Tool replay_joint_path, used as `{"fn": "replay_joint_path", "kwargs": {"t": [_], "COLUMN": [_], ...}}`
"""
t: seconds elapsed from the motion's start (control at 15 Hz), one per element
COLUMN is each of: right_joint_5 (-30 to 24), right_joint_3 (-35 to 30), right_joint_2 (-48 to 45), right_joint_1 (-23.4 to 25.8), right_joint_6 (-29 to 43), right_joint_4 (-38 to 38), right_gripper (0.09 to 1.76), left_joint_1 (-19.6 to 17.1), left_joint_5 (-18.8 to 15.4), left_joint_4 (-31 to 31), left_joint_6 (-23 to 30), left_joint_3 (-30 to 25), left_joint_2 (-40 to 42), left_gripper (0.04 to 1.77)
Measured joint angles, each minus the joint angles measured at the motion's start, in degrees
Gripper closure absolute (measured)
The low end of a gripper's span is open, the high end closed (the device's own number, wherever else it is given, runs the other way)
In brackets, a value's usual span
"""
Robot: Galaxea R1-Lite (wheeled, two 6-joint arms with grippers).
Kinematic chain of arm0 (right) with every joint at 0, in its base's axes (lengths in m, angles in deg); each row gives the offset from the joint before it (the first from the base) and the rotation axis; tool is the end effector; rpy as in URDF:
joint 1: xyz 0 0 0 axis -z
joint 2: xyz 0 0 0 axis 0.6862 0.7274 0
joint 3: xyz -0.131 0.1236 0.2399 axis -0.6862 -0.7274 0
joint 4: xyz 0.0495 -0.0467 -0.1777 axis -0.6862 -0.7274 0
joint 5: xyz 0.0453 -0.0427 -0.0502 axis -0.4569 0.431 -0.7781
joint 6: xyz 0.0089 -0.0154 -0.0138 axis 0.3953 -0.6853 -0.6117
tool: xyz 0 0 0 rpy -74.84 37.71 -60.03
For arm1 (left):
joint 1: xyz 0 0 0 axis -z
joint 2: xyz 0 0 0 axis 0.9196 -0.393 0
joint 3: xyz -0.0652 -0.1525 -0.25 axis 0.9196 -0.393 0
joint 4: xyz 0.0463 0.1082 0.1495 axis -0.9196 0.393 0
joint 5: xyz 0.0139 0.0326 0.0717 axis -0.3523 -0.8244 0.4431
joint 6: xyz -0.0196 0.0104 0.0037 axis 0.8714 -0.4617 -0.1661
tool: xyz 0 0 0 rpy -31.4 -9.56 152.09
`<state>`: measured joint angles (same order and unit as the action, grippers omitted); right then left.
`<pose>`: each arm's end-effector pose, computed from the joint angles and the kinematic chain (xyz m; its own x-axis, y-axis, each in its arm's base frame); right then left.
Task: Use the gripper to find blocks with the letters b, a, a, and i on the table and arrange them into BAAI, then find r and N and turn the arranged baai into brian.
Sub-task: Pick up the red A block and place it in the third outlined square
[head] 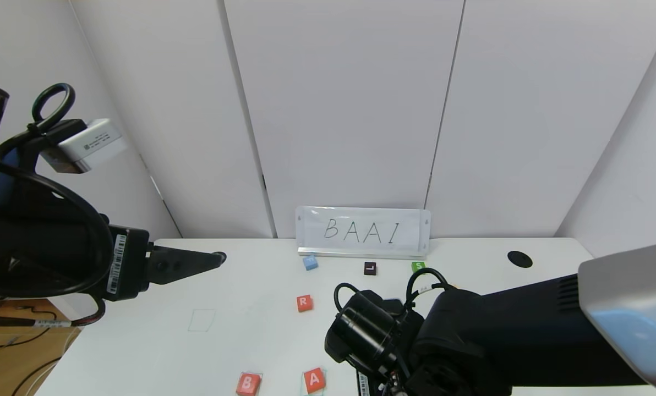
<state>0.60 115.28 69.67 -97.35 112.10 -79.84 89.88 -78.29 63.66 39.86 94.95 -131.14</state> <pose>0.2196 0.2935 0.0791 0.3576 0.0885 -0.9297 -0.0866 0.9944 0.0613 0.1721 -0.0727 0.2801 0.7501 -0.2990 -0.5898 0.2987 0.9490 -0.1012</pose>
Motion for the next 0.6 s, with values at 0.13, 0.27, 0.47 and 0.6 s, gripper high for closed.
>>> {"fn": "replay_joint_path", "kwargs": {"t": [0.13, 0.27, 0.47, 0.6], "right_joint_5": [0.2, 0.3, 0.2, 0.2], "right_joint_3": [0.0, -0.1, -0.6, -0.7], "right_joint_2": [0.7, 1.6, 3.2, 4.0], "right_joint_1": [-0.2, -0.3, -0.1, 0.0], "right_joint_6": [-0.1, -0.1, -0.7, -1.7], "right_joint_4": [0.3, 2.5, 4.0, 4.2], "right_gripper": [1.32, 1.32, 1.32, 1.32], "left_joint_1": [0.0, 0.1, 0.1, 0.2], "left_joint_5": [0.0, 0.0, 0.0, 0.0], "left_joint_4": [0.0, 0.0, 0.0, 0.0], "left_joint_6": [0.0, 0.0, 0.0, 0.0], "left_joint_3": [0.0, 0.0, 0.0, 0.0], "left_joint_2": [0.2, 0.4, 0.5, 0.5], "left_gripper": [0.09, 0.09, 0.09, 0.09]}}
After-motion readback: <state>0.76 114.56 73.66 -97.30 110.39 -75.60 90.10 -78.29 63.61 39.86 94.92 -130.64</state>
